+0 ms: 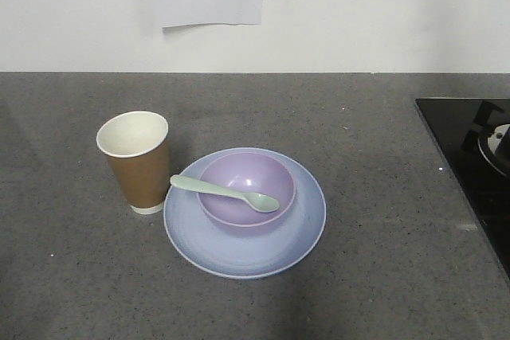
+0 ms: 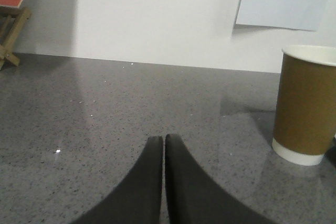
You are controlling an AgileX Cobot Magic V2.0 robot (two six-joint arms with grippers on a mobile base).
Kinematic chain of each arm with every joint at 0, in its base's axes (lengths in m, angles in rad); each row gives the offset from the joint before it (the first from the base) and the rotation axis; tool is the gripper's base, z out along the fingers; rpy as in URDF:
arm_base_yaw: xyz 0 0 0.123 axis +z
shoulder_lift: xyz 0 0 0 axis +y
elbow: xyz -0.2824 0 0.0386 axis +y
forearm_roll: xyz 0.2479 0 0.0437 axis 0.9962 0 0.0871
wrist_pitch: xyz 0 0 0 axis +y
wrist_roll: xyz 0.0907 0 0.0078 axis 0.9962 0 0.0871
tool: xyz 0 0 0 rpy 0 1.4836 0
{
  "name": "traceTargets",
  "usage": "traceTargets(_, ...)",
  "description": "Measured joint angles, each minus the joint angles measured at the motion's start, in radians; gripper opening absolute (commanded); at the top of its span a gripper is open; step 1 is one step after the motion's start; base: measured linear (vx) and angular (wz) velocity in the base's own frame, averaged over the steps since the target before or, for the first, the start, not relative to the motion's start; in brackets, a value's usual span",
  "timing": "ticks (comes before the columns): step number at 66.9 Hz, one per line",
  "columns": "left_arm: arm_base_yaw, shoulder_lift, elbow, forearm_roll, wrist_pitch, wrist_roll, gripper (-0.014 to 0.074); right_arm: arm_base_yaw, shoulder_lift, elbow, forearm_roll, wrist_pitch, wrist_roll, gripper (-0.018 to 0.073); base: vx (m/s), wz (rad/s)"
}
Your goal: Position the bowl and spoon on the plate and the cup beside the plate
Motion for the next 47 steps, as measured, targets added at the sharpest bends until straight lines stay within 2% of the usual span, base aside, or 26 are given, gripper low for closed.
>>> traceTargets(7,0.000,-0.021,0.000,-0.047,0.035,0.104,-0.0006,0.000,0.000,0.000,0.000,0.000,0.000,-0.0011,0.00,0.00)
traceTargets(13,0.000,-0.024,0.000,-0.060,0.053,0.148,-0.0006,0.000,0.000,0.000,0.000,0.000,0.000,-0.0011,0.00,0.00)
traceTargets(31,-0.040,-0.024,0.000,-0.070,0.057,0.166,-0.0006,0.000,0.000,0.000,0.000,0.001,0.000,-0.0011,0.00,0.00)
traceTargets(47,-0.041,-0.024,0.000,-0.071,0.059,0.167,-0.0006,0.000,0.000,0.000,0.000,0.001,0.000,-0.0011,0.00,0.00)
